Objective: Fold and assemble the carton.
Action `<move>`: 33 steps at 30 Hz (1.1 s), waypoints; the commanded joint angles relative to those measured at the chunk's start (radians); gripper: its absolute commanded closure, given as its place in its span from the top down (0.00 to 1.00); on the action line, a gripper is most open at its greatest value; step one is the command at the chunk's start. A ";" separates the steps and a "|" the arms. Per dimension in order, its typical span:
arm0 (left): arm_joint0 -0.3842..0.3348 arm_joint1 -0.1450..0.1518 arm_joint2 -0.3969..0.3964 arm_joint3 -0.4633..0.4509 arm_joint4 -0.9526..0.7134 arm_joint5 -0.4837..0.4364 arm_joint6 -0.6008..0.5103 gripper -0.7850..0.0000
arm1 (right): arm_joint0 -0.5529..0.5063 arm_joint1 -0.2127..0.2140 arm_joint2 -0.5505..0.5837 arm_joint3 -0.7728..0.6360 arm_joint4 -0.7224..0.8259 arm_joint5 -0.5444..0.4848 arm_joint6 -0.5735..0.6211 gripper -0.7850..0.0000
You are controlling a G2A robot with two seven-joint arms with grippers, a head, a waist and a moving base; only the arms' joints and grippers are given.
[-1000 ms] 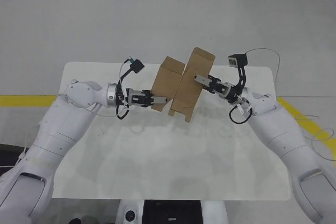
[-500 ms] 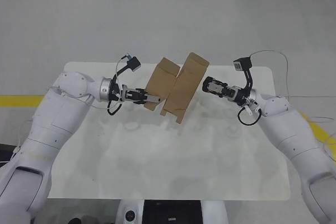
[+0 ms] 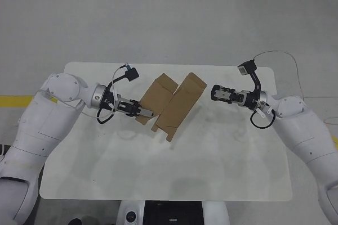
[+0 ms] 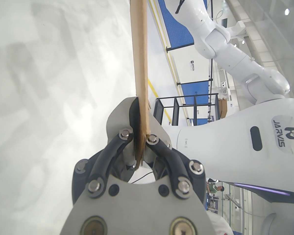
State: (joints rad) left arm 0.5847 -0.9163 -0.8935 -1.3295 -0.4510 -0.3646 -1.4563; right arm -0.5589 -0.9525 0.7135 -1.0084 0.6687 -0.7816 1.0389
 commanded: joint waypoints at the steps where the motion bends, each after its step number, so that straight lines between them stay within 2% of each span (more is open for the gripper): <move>1: -0.001 0.019 0.020 -0.038 -0.004 0.002 -0.002 0.00 | 0.003 0.011 -0.008 -0.012 0.003 0.019 0.019 1.00; 7: -0.022 0.070 0.111 -0.114 -0.004 0.003 -0.003 0.00 | 0.012 0.034 -0.042 -0.036 0.014 0.049 0.049 1.00; 33: -0.022 0.070 0.111 -0.114 -0.004 0.003 -0.003 0.00 | 0.012 0.034 -0.042 -0.036 0.014 0.049 0.049 1.00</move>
State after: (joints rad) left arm 0.5630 -0.8465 -0.7824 -1.4438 -0.4550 -0.3619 -1.4592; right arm -0.5472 -0.9186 0.6714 -1.0446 0.6830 -0.7326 1.0881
